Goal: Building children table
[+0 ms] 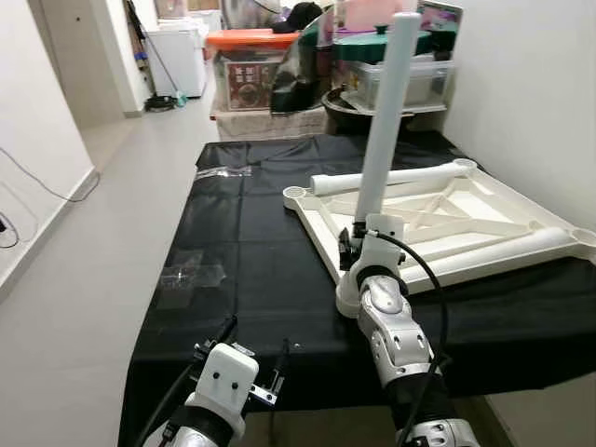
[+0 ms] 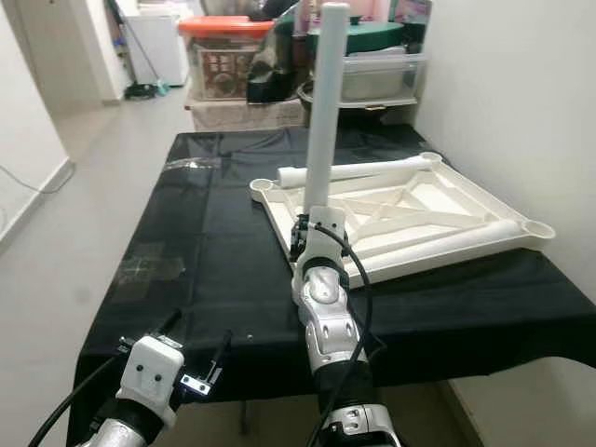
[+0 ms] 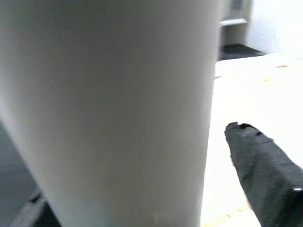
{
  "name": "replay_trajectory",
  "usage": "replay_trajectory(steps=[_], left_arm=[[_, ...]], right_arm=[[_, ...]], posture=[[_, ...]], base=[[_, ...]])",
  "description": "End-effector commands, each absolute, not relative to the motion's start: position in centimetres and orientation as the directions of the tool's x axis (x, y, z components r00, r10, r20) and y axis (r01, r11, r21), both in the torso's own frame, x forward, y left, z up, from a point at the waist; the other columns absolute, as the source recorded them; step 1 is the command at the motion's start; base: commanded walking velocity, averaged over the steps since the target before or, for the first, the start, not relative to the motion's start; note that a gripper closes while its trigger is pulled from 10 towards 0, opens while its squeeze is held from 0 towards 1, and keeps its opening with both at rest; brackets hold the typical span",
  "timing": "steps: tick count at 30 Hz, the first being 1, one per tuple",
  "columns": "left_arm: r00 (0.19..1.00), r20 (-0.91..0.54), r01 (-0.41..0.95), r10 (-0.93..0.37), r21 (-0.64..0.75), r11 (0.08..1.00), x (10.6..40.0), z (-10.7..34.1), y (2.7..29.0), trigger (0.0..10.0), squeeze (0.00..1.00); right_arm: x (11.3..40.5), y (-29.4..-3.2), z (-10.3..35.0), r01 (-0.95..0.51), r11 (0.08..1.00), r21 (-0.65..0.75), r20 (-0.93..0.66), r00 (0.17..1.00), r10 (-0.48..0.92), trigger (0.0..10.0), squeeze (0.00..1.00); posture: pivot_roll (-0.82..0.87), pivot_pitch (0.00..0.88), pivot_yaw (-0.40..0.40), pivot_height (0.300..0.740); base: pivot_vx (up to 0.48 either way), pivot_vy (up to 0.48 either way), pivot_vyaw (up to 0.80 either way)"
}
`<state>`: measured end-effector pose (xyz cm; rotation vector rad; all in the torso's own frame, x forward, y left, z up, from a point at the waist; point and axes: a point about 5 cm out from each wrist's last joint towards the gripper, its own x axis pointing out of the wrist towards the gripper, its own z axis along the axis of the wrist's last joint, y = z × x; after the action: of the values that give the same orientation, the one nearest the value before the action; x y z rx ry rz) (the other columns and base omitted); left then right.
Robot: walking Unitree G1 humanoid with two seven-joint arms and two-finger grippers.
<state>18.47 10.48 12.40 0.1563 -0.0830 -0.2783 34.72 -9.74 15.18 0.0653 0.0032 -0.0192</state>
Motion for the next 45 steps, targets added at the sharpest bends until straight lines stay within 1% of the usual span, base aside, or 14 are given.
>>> replay_trajectory(steps=[1,4,8,9,14,15,17,33,34,35,36,43,44,45], left_arm=[[0.955,0.06,0.277,-0.289,0.16,0.948,18.4,12.2,10.2,10.0,0.0],[0.955,0.06,0.279,-0.291,0.158,0.947,18.4,12.2,10.1,10.0,0.0],[0.953,0.062,0.285,-0.297,0.152,0.946,18.4,12.2,10.0,10.0,0.0],[0.951,0.062,0.291,-0.303,0.149,0.945,18.4,12.1,9.9,10.0,0.0],[0.95,0.061,0.295,-0.306,0.147,0.944,18.4,12.1,9.8,10.0,0.0],[0.949,0.061,0.299,-0.31,0.146,0.943,18.4,12.0,9.8,10.0,0.0],[0.948,0.06,0.302,-0.313,0.146,0.942,18.5,12.0,9.8,10.0,0.0],[0.947,0.06,0.305,-0.316,0.146,0.941,18.9,11.7,9.4,10.0,0.0],[0.947,0.06,0.305,-0.316,0.146,0.941,18.9,11.7,9.5,10.0,0.0],[0.947,0.06,0.305,-0.316,0.146,0.941,18.9,11.7,9.5,10.0,0.0],[0.948,0.061,0.303,-0.314,0.147,0.942,18.9,11.7,9.5,10.0,0.0],[0.949,0.061,0.299,-0.31,0.147,0.943,19.0,11.7,9.6,10.0,0.0],[0.949,0.062,0.298,-0.31,0.147,0.943,19.0,11.7,9.6,10.0,0.0],[0.949,0.062,0.298,-0.31,0.147,0.943,19.0,11.7,9.6,10.0,0.0]], right_arm=[[34.2,-6.9,14.3,-0.116,0.979,0.167,-0.005,0.993,0.118,10.0,0.0],[34.5,-7.3,14.5,-0.167,0.972,0.164,0.029,0.986,0.164,10.0,0.0],[35.1,-7.9,15.0,-0.406,0.901,0.154,0.086,0.914,0.397,10.0,0.0],[35.5,-8.2,15.3,-0.562,0.813,0.151,0.083,0.827,0.556,10.0,0.0],[35.7,-8.2,15.5,-0.651,0.745,0.142,0.07,0.758,0.649,10.0,0.0],[35.3,-7.2,15.3,-0.795,0.588,0.149,0.007,0.596,0.803,10.0,0.0],[35.1,-6.5,15.4,-0.858,0.493,0.146,-0.021,0.496,0.868,10.0,0.0],[34.7,-3.9,16.3,-0.978,0.135,0.162,-0.063,0.127,0.99,10.0,0.0],[34.6,-4.0,16.2,-0.979,0.109,0.171,-0.063,0.099,0.993,2.4,0.0],[34.6,-4.0,16.2,-0.979,0.109,0.171,-0.063,0.099,0.993,2.4,0.0],[34.4,-4.0,16.1,-0.98,0.093,0.175,-0.058,0.084,0.995,0.0,0.0],[34.4,-4.0,15.9,-0.98,0.117,0.162,-0.038,0.112,0.993,0.0,0.0],[35.0,-3.9,15.5,-0.956,0.259,0.14,-0.056,0.253,0.966,0.0,0.0],[35.0,-3.9,15.5,-0.956,0.259,0.14,-0.056,0.253,0.966,0.0,0.0]], posture=[[0.01,0.007,0.022,0.74],[0.01,0.007,0.022,0.74],[0.0,0.001,0.025,0.74],[0.0,0.0,0.027,0.74],[0.0,0.0,0.023,0.74],[0.0,0.0,0.023,0.74],[-0.01,0.0,0.027,0.74],[-0.05,0.0,0.004,0.74],[-0.05,0.0,0.007,0.74],[-0.05,0.0,0.007,0.74],[-0.05,0.0,0.007,0.74],[-0.05,0.0,0.018,0.74],[-0.06,0.0,0.012,0.74],[-0.06,0.0,0.012,0.74]], base=[[0.0,0.0,0.0],[0.0,0.0,0.0],[0.0,0.0,0.0],[0.0,0.0,0.0],[0.0,0.0,0.0],[0.0,0.0,0.0],[0.0,0.0,0.0],[0.0,0.0,0.0],[0.0,0.0,0.0],[0.0,0.0,0.0],[0.0,0.0,0.0],[0.0,0.0,0.0],[0.0,0.0,0.0],[0.0,0.0,0.0]])
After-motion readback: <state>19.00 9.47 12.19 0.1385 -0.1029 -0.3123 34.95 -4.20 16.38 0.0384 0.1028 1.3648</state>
